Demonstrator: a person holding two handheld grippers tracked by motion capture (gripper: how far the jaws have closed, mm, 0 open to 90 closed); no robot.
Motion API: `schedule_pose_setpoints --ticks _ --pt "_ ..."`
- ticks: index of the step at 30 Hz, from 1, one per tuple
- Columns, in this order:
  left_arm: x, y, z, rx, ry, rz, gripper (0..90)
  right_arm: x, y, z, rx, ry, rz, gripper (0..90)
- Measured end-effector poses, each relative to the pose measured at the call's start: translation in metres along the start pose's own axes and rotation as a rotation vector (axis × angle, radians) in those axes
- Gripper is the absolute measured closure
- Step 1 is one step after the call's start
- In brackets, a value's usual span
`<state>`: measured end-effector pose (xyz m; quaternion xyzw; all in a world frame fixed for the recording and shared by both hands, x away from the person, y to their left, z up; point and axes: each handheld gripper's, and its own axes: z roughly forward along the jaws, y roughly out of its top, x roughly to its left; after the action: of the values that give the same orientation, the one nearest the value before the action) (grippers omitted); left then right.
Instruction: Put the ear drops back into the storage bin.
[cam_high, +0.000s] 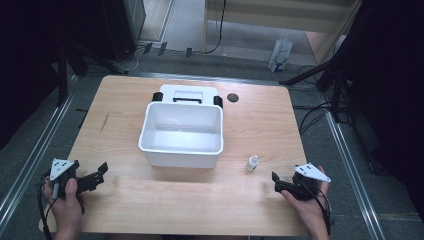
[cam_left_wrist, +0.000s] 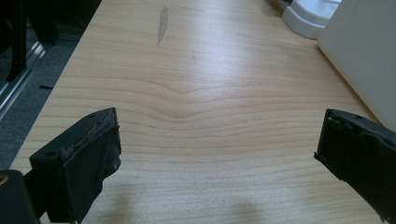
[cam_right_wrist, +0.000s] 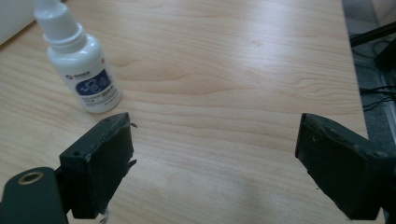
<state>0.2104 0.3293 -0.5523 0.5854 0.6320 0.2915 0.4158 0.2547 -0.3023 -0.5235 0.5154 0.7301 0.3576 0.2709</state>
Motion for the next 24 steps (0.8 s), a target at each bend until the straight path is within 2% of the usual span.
schedule_pose_setpoints --ticks 1,2,3,5,7,8,9,11,12,14,15,17,18,21,22,24 --pt "0.000 0.000 0.000 0.002 -0.001 -0.004 0.5 0.002 0.007 -0.001 0.048 0.015 -0.038 11.5" --pt "0.000 0.000 0.000 0.002 -0.001 -0.004 0.5 0.002 0.007 -0.001 0.048 0.015 -0.038 11.5" --pt "0.000 0.000 0.000 0.006 -0.001 -0.001 0.5 0.005 0.014 -0.002 0.086 0.027 -0.081 12.0" --pt "0.000 0.000 0.000 0.005 -0.002 -0.002 0.5 0.005 0.017 -0.002 0.100 0.044 -0.093 12.0" --pt "0.000 0.000 0.000 0.004 -0.004 -0.001 0.5 0.008 0.024 -0.003 0.148 0.081 -0.124 12.0" --pt "0.000 0.000 0.000 0.004 -0.005 -0.001 0.5 0.009 0.028 -0.003 0.175 0.087 -0.149 12.0" --pt "0.000 0.000 0.000 0.006 -0.005 -0.003 0.5 0.012 0.035 -0.002 0.230 0.084 -0.190 12.1" --pt "0.000 0.000 0.000 0.008 -0.006 -0.005 0.5 0.012 0.037 -0.001 0.245 0.081 -0.202 12.1" --pt "0.000 0.000 0.001 0.012 -0.008 -0.003 0.5 0.013 0.044 0.000 0.287 0.080 -0.227 12.1" --pt "0.001 0.001 0.001 0.016 -0.009 -0.002 0.6 0.014 0.046 0.001 0.300 0.078 -0.241 12.1" --pt "0.000 0.001 0.001 0.021 -0.009 -0.001 0.6 0.015 0.052 0.001 0.331 0.076 -0.260 12.2" --pt "0.001 0.001 0.001 0.022 -0.013 0.000 0.5 0.016 0.055 0.001 0.344 0.080 -0.274 12.2" --pt "0.001 0.001 0.002 0.022 -0.016 -0.004 0.5 0.018 0.061 0.001 0.374 0.081 -0.299 12.2" --pt "0.001 0.001 0.002 0.020 -0.017 -0.007 0.5 0.020 0.065 0.001 0.398 0.077 -0.301 12.2" --pt "0.001 0.001 0.002 0.020 -0.017 -0.008 0.5 0.024 0.070 0.003 0.428 0.076 -0.315 12.2" --pt "0.001 0.001 0.002 0.021 -0.018 -0.008 0.5 0.026 0.073 0.004 0.446 0.081 -0.316 12.2"
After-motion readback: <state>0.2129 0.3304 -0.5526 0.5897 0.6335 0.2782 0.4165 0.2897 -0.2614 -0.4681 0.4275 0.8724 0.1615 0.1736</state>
